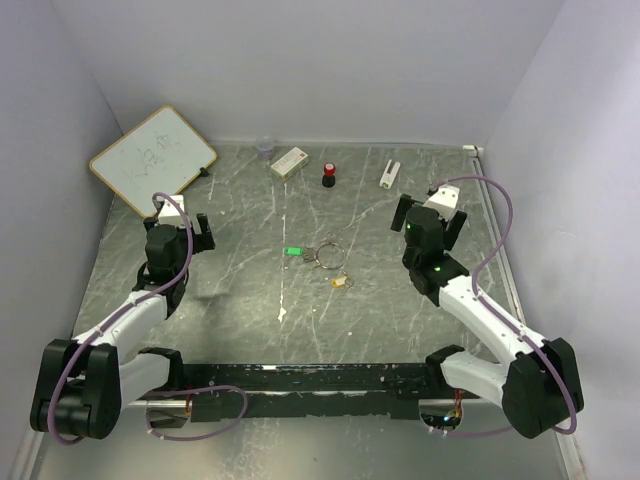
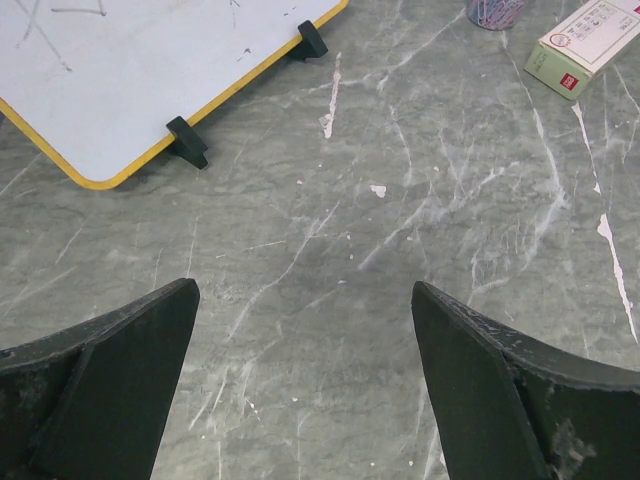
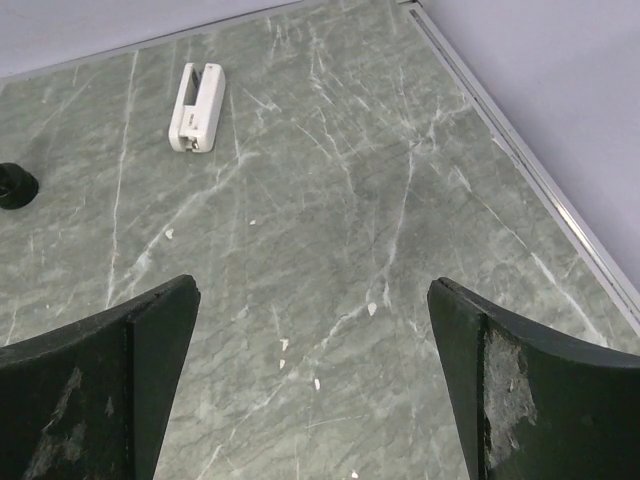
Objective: Remove the keys from the keyring
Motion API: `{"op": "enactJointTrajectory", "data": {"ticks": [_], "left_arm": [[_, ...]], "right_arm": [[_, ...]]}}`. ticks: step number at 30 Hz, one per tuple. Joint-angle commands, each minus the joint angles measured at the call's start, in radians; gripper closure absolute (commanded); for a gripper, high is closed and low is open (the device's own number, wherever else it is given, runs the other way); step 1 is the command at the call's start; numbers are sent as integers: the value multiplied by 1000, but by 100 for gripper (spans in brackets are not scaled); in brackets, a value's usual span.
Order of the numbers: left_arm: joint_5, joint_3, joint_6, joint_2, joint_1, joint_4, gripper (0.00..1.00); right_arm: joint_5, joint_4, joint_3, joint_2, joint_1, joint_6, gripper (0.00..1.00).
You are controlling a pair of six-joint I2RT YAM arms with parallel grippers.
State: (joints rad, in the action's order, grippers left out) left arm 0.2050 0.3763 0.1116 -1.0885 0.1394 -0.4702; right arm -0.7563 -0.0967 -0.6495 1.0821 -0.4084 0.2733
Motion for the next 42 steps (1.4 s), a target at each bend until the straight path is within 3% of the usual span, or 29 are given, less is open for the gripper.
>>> {"op": "enactJointTrajectory", "data": {"ticks": [1, 10, 16, 20, 23, 27, 32, 42], "left_arm": [[-7, 14, -9, 8, 6, -11, 1], [11, 15, 1, 17, 6, -11, 1], [-69, -36, -8, 82, 6, -64, 1], [-42, -44, 5, 116, 6, -49, 1], [-37, -37, 17, 115, 6, -41, 1], [-88, -15, 10, 86, 6, -30, 1], [-68, -1, 22, 65, 6, -22, 1], [-92, -39, 33, 105, 6, -62, 1]], "right_arm": [[-25, -19, 18, -14, -12, -7, 0], [6, -46, 39, -56, -22, -15, 0], [289, -75, 82, -108, -30, -107, 0], [383, -42, 81, -93, -46, -92, 1], [427, 4, 66, -49, -77, -74, 13], [482, 3, 76, 9, -151, -31, 42], [480, -9, 100, 78, -215, 35, 69], [567, -81, 167, 179, -268, 123, 86]]}}
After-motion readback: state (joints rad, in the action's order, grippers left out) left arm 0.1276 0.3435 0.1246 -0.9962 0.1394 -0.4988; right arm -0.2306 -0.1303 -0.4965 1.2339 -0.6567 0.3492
